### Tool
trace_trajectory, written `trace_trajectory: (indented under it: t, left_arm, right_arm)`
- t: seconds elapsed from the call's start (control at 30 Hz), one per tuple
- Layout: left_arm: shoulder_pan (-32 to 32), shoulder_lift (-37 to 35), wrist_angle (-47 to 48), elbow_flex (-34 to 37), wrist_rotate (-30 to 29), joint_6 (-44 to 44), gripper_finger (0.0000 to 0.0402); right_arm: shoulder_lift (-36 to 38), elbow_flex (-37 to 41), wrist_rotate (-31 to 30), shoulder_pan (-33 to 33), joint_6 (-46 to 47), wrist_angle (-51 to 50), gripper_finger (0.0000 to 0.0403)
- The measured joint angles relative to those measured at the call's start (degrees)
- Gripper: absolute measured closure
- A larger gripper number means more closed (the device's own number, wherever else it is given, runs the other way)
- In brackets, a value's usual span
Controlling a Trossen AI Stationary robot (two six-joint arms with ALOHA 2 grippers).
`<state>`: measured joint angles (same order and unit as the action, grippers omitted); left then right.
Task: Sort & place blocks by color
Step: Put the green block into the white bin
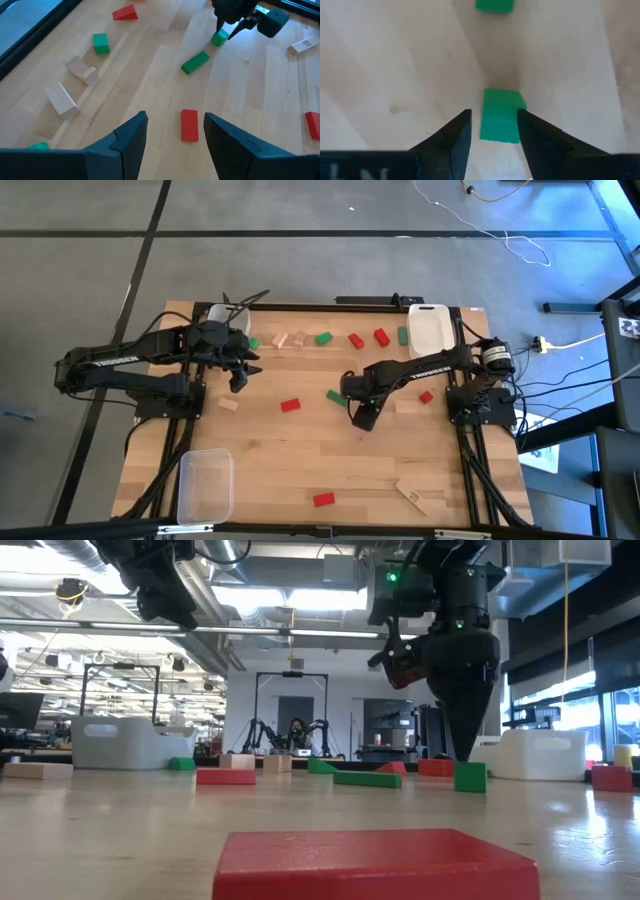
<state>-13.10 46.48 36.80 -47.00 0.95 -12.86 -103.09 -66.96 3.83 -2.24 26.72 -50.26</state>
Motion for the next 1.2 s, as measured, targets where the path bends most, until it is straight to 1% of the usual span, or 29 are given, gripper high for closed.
trace_trajectory:
  t: [0.1,0.8,1.07,1.2]
  left_arm:
    - [0.0,0.0,0.0,0.0,0.0,0.0,0.0213]
    - [0.0,0.0,0.0,0.0,0.0,0.0,0.0213]
    - [0.0,0.0,0.0,0.0,0.0,0.0,0.0213]
    - [0.0,0.0,0.1,0.0,0.0,0.0,0.0213]
  right_arm:
    - [0.1,0.8,-2.3,0.0,0.0,-0.4,0.0240]
    - [0.0,0.9,-2.9,0.0,0.0,0.4,0.0241]
    - [-1.4,0.6,-2.8,0.0,0.0,1.5,0.0273]
    - [-1.5,0.6,-2.9,0.0,0.0,2.3,0.0277]
